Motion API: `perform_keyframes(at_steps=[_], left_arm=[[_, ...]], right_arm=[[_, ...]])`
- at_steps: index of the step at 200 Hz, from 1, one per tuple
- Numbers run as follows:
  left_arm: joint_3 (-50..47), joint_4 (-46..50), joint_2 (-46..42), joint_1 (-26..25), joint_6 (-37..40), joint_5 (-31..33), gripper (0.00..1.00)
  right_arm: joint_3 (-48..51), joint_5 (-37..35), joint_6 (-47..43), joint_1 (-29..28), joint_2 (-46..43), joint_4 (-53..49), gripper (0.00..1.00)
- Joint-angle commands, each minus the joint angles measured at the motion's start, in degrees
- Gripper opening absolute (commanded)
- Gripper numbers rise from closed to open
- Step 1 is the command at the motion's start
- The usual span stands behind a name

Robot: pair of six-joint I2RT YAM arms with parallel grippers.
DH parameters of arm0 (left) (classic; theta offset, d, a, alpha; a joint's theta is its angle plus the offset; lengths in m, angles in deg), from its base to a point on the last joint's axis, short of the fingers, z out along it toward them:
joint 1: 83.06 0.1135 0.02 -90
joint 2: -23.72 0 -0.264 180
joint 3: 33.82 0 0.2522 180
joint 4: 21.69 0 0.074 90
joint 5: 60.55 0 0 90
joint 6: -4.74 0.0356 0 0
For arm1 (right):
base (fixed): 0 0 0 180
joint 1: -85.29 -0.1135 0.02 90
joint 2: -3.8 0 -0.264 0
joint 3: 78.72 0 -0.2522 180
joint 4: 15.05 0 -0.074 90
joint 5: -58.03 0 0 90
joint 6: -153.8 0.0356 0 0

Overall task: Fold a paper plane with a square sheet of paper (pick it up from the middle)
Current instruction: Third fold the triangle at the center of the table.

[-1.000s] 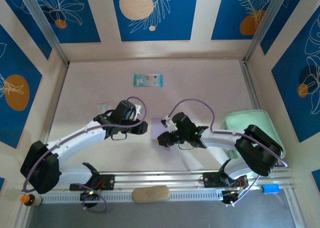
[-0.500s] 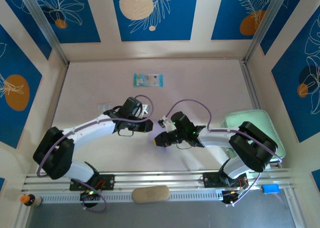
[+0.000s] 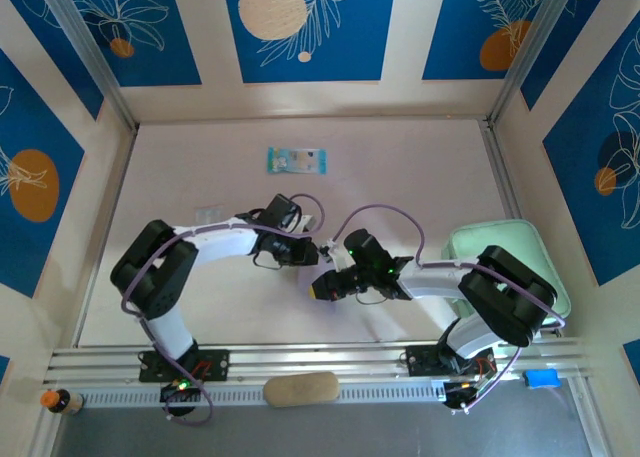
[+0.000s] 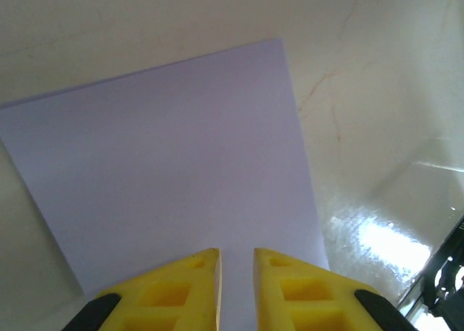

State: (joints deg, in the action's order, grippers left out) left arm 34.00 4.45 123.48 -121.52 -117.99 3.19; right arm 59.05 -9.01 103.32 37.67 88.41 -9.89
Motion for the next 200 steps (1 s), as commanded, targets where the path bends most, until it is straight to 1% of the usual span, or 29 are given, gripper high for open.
perform_keyframes(at_steps=[1, 40, 80, 101, 126, 161, 200], left_arm=[[0.71, 0.02, 2.93, 0.67, -0.60, -1.56, 0.17], [-0.51, 0.64, 5.31, 0.66, -0.37, -0.98, 0.16], [-1.24, 1.01, 5.44, 0.66, -0.35, -0.55, 0.15], [-1.55, 0.67, 5.35, 0.61, -0.79, -0.58, 0.15], [-1.60, 0.17, 4.79, 0.65, -1.26, -0.98, 0.15], [-0.10, 1.12, 2.70, 0.61, -1.02, -1.07, 0.17], [3.31, 3.41, 1.11, 0.59, 1.02, 0.43, 0.20]], right_arm=[[0.76, 0.93, 0.47, -0.37, -1.21, 0.09, 0.00], [0.54, -0.26, -0.07, -0.37, -1.47, -1.34, 0.00], [-0.93, -9.81, -0.75, -0.20, -2.83, -9.14, 0.00], [-1.75, -13.46, -1.01, -0.02, -2.97, -12.62, 0.00], [-3.05, -14.50, -1.81, 0.03, -1.49, -15.08, 0.00], [-3.95, -15.61, -1.30, -0.39, 0.98, -15.26, 0.00], [-4.31, -15.75, -1.12, -0.79, 2.39, -14.81, 0.00]])
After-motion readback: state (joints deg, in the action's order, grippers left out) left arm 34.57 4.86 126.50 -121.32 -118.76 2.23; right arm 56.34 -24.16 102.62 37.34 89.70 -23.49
